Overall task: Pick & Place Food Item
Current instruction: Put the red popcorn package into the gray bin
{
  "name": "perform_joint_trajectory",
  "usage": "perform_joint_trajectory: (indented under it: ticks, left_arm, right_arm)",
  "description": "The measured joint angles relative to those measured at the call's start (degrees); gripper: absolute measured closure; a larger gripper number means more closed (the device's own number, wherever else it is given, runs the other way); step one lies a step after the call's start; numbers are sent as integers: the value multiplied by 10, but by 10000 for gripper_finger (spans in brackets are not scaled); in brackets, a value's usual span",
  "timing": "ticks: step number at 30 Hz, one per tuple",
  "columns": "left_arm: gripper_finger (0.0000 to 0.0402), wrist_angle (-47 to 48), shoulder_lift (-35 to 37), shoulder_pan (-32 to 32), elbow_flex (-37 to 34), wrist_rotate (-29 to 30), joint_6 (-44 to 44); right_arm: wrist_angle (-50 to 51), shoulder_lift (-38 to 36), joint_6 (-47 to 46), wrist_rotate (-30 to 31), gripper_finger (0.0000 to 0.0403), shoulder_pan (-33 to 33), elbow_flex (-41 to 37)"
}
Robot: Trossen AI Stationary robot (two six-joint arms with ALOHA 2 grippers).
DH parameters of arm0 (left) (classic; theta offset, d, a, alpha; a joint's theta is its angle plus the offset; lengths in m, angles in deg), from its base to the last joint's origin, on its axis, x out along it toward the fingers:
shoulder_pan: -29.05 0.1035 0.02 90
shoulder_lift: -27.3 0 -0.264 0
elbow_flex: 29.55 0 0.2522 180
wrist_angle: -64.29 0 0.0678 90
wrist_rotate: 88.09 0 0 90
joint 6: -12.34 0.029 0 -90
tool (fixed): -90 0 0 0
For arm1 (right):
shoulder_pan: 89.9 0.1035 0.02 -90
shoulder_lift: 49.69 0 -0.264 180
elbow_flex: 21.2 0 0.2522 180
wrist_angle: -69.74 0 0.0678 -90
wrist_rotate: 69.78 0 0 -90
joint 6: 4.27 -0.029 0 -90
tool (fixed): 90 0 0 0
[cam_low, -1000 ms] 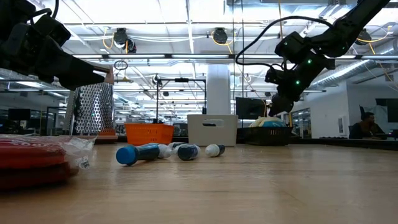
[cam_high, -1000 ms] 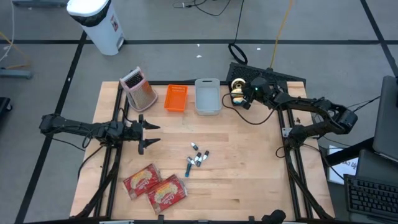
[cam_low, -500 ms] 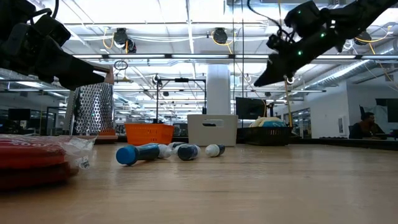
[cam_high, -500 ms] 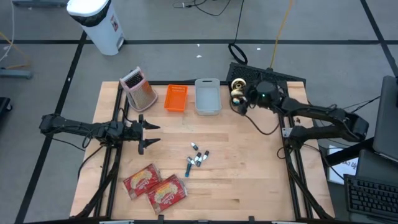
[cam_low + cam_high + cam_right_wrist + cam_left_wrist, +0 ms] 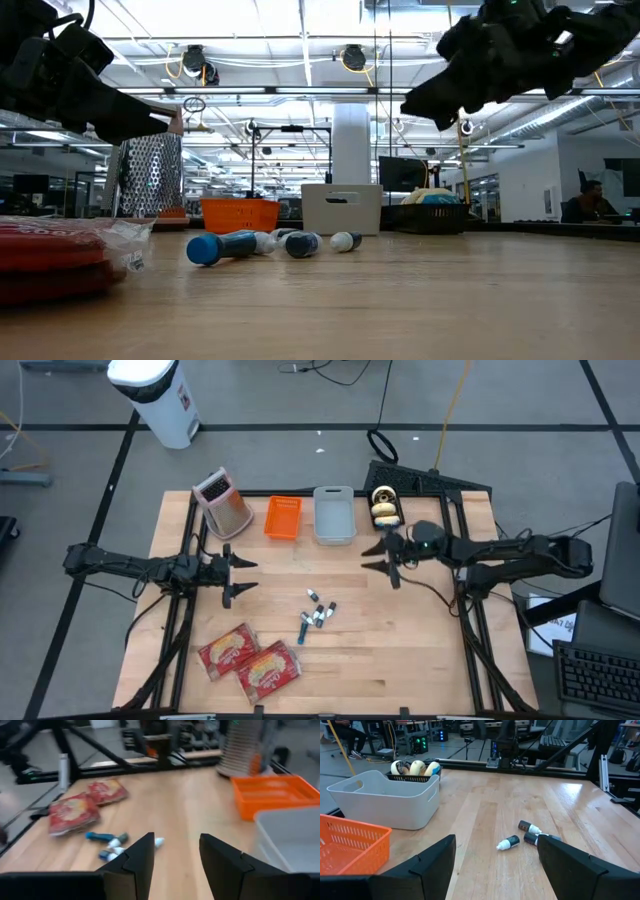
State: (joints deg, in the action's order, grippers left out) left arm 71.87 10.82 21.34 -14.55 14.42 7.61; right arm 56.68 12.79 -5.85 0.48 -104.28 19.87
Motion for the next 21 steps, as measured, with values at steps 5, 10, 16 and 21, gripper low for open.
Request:
perform_joint_trajectory:
  ticks: [5, 10, 16, 21]
  left_arm:
    - [119, 0, 0, 0, 0, 0, 0]
    - [119, 0, 0, 0, 0, 0, 0]
    - [119, -33, 0, 2, 0, 24, 48]
    - [119, -109, 0, 2, 0, 25, 26]
  right_arm:
    - [-57, 0, 30, -1, 260, 38, -26]
    - [-79, 0, 62, 0, 260, 51, -30]
    - [-114, 0, 108, 1, 258, 51, -30]
    - [-120, 0, 146, 1, 257, 49, -30]
